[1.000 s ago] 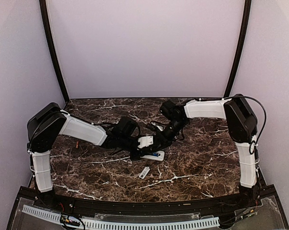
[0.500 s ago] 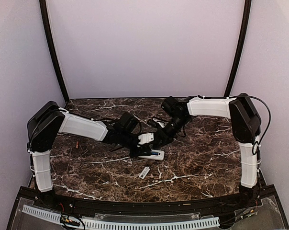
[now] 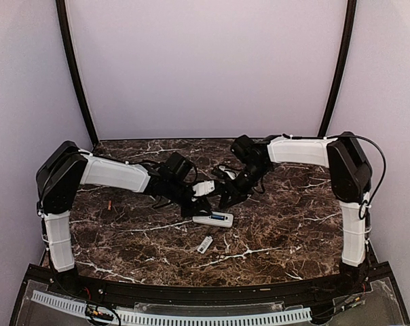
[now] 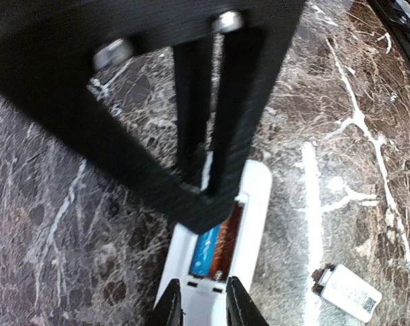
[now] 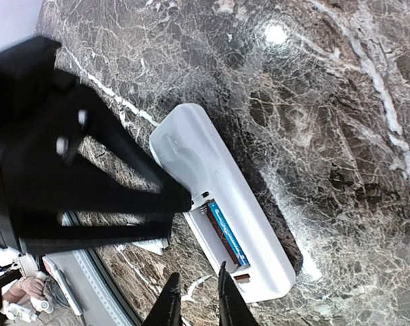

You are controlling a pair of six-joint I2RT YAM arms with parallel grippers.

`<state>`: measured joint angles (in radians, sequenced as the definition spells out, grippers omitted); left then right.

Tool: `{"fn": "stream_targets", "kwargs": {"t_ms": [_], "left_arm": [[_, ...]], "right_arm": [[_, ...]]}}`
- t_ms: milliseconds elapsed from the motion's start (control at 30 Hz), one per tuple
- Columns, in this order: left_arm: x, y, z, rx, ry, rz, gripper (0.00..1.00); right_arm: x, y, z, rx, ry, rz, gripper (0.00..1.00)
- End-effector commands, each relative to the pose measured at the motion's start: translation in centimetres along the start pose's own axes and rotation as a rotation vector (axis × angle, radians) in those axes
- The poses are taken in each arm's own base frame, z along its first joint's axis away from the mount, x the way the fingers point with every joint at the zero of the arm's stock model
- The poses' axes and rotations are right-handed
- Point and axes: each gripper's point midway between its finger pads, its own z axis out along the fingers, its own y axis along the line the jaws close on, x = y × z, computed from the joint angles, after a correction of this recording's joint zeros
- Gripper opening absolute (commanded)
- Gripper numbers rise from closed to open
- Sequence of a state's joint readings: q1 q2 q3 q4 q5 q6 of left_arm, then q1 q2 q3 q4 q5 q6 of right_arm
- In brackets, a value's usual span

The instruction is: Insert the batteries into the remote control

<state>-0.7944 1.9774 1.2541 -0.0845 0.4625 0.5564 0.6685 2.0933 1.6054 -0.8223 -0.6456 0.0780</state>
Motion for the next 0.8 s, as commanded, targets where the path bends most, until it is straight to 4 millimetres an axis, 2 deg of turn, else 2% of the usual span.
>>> {"fn": "stream_targets", "kwargs": {"t_ms": [0, 167, 267, 367, 500, 633, 767], "left_arm": [[0.0, 1.8, -2.9, -0.076, 0.021, -0.015, 0.22], [0.5, 2.5, -4.3, -0.100, 0.017, -0.068, 0.26], [0.8, 3.2, -5.6, -0.132, -0.015, -0.145, 0.36], [1.8, 4.9, -6.4, -0.168, -0.032, -0.252, 0.44], [2.8, 5.4, -6.2, -0.181, -0.026, -0.361, 0.47], [3.4, 5.7, -6.4, -0.216, -0.026, -0.401, 0.49], [4.0, 6.5, -7.5, -0.256, -0.028, -0.452, 0.52]], "right_arm": [[-0.8, 1.3, -1.8, 0.012, -0.072, -0.008, 0.16], [-1.2, 3.0, -1.7, -0.033, -0.140, -0.174, 0.15], [-1.2, 2.9, -1.8, -0.006, -0.186, -0.302, 0.26], [-0.6, 3.1, -1.3, 0.015, -0.223, -0.469, 0.34], [-0.4, 3.6, -1.0, 0.087, -0.296, -0.679, 0.35], [-2.0, 2.1, -1.3, 0.213, -0.306, -0.709, 0.36], [-2.4, -0.1, 0.2, 0.270, -0.209, -0.691, 0.37]]}}
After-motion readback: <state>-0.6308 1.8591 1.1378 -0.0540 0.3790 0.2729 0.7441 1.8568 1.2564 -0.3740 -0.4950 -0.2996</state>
